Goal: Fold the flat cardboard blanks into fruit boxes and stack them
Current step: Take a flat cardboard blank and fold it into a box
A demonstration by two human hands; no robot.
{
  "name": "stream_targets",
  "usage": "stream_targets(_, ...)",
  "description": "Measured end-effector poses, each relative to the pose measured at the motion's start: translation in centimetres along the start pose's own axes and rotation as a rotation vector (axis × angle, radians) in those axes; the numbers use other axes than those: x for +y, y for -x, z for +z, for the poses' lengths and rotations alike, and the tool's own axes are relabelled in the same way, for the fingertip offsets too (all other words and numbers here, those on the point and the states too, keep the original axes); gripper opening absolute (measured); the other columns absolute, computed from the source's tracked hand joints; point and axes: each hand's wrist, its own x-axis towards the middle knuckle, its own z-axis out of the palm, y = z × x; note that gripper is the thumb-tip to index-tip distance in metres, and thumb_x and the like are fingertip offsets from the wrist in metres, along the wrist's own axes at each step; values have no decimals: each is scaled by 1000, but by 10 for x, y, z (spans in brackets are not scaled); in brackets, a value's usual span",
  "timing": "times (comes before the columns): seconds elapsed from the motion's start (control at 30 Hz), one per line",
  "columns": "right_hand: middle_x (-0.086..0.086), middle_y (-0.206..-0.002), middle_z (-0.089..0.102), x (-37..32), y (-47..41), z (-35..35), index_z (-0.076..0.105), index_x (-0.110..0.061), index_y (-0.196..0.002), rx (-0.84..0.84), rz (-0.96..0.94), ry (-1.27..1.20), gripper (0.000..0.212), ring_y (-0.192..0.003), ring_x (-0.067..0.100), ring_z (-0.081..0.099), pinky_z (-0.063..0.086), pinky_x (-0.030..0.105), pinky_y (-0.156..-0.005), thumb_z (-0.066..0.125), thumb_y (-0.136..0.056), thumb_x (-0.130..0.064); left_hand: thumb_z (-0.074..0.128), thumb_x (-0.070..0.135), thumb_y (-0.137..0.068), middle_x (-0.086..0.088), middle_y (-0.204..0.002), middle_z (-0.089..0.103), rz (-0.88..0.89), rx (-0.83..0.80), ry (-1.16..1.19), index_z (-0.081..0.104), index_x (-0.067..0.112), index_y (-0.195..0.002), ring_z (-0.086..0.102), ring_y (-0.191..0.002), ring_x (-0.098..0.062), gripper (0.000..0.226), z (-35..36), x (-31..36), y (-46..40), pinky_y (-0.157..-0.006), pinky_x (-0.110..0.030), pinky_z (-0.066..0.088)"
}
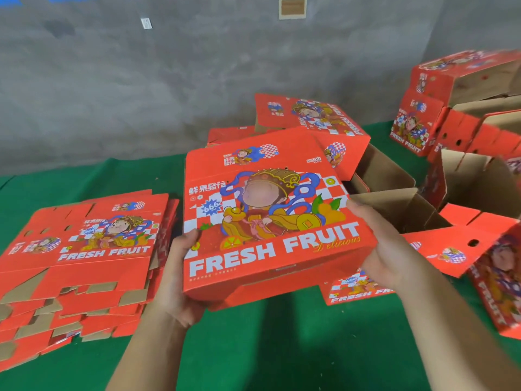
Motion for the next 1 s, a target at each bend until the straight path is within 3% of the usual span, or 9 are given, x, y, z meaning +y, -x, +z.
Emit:
stream_targets(0.27,9,-110,77,10,1,-7,70,-28,-112,346,-460,-125,36,-99,29,75,60,48,-84,69,-82,-49,58,79,-76,-3,-105,78,34,-134,-82,79,38,-99,75,-78,-23,52,48,8,-2,-60,-36,50)
stream_targets(0.4,4,-105,76,-8,3,-42,73,-27,-110,503,-591,-154,38,-98,22,72,56,49,-95,66,-80,-50,72,85,-61,-2,-141,64,103,-356,-206,61,35,-139,65,-123,-22,93,78,20,-4,-87,-48,58)
stream_targets(0.47,0,-105,74,-15,1,-62,73,-31,-107,628,-648,-123,33,-101,19,69,52,55,-103,66,-83,-52,74,79,-67,-1,-140,63,148,-245,-318,55,29,-142,65,-111,-13,93,110,19,-17,-86,-36,55)
stream_targets(0.53,-2,-111,71,-20,-5,-78,67,-36,-112,734,-728,-41,30,-106,15,66,48,57,-108,65,-87,-53,52,60,-98,1,-146,58,431,-123,-414,51,23,-148,58,-118,-7,63,138,0,-27,-92,-22,49)
stream_targets(0.67,18,-160,35,-20,-25,-97,36,-18,-157,958,-788,437,65,-150,29,32,20,35,-125,47,-101,-47,38,35,-109,3,-153,49,799,-25,-657,45,15,-152,41,-144,-5,48,176,-47,-50,-118,-22,31)
stream_targets(0.77,23,-170,0,-7,-31,-85,19,-26,-164,904,-650,579,75,-159,28,-1,2,33,-126,36,-98,-59,40,36,-110,0,-147,58,588,-296,-1052,40,25,-156,53,-136,-18,48,184,-59,-80,-113,-36,42)
stream_targets(0.83,19,-170,-8,11,-31,-62,12,-30,-164,804,-666,600,83,-158,24,-6,-2,28,-122,37,-93,-65,44,38,-108,0,-143,61,336,-475,-994,35,27,-159,59,-129,-19,52,184,-68,-88,-112,-38,44)
stream_targets(0.93,22,-169,-4,49,-29,-24,7,-18,-165,774,-746,673,94,-158,22,-4,-6,17,-120,49,-90,-55,50,29,-104,-6,-125,68,221,-443,-743,42,27,-155,65,-109,-22,52,179,-80,-87,-100,-37,48)
stream_targets(1.0,14,-171,-3,79,-28,-4,2,-20,-164,737,-679,666,97,-158,16,-5,-8,16,-118,51,-88,-55,51,24,-104,-4,-137,66,275,-374,-750,52,22,-148,61,-127,-21,44,171,-85,-85,-112,-41,45)
